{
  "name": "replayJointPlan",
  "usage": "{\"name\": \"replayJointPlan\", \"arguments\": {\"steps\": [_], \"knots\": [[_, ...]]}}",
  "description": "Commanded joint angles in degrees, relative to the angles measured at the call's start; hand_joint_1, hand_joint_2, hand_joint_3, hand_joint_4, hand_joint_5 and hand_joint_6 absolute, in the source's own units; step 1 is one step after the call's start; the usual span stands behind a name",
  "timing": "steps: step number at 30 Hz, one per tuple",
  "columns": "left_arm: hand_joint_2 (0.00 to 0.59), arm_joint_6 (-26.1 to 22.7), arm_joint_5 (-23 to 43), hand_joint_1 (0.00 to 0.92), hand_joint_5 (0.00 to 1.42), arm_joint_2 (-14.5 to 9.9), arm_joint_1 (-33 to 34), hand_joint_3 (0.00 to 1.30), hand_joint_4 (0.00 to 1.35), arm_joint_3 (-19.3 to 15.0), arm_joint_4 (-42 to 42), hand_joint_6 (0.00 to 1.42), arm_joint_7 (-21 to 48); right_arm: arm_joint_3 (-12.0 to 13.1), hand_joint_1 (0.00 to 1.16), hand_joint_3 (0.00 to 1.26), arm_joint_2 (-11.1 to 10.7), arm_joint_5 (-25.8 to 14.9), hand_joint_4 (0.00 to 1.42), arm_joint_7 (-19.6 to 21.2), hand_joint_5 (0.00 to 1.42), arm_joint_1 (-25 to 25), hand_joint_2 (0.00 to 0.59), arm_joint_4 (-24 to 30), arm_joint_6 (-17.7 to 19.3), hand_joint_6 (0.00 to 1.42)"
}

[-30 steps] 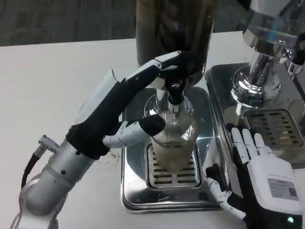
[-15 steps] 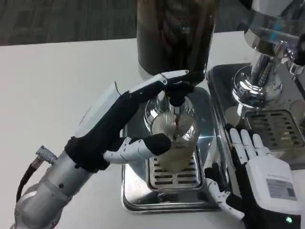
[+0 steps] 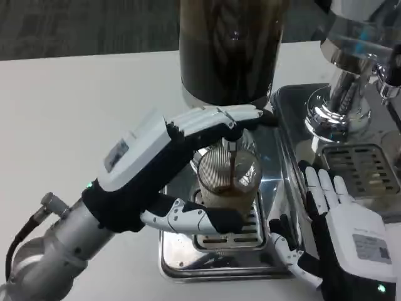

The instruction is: Grasp the cup under the faucet to collect the drink, then remove the cup.

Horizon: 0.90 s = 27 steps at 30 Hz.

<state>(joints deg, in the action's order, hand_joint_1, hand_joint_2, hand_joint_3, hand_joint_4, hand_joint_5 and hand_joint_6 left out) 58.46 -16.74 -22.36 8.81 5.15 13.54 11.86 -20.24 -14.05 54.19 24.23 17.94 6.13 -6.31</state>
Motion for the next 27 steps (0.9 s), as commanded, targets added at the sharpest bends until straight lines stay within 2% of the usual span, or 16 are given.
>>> {"name": "replayJointPlan", "arguments": {"steps": [1, 12, 19, 27], "knots": [[0.120, 2.1, -4.3, 0.000, 0.36, -2.4, -2.0, 0.29, 0.24, 0.5, -0.5, 0.31, -0.5, 1.1, 0.30, 0.00, 0.2, -1.9, 0.00, 1.3, 0.00, -0.3, 0.381, -0.3, 1.4, 0.14], [0.128, 2.7, -11.2, 0.000, 0.35, -3.5, -2.9, 0.29, 0.24, 2.0, -1.6, 0.31, -5.9, 1.9, 0.33, 0.00, -0.4, -3.7, 0.00, 0.8, 0.00, -1.5, 0.353, -1.1, 3.0, 0.16], [0.136, 2.4, -14.0, 0.000, 0.34, -4.1, -2.5, 0.29, 0.23, 2.8, -0.7, 0.30, -8.5, 3.8, 0.39, 0.00, -0.5, -11.5, 0.00, -1.0, 0.00, -2.3, 0.319, -1.7, 8.2, 0.19], [0.138, 1.5, -16.5, 0.000, 0.32, -4.9, -2.1, 0.29, 0.21, 4.0, -0.2, 0.29, -10.7, 5.3, 0.41, 0.00, -0.8, -17.4, 0.00, -4.6, 0.00, -3.7, 0.288, -2.2, 12.4, 0.20]]}}
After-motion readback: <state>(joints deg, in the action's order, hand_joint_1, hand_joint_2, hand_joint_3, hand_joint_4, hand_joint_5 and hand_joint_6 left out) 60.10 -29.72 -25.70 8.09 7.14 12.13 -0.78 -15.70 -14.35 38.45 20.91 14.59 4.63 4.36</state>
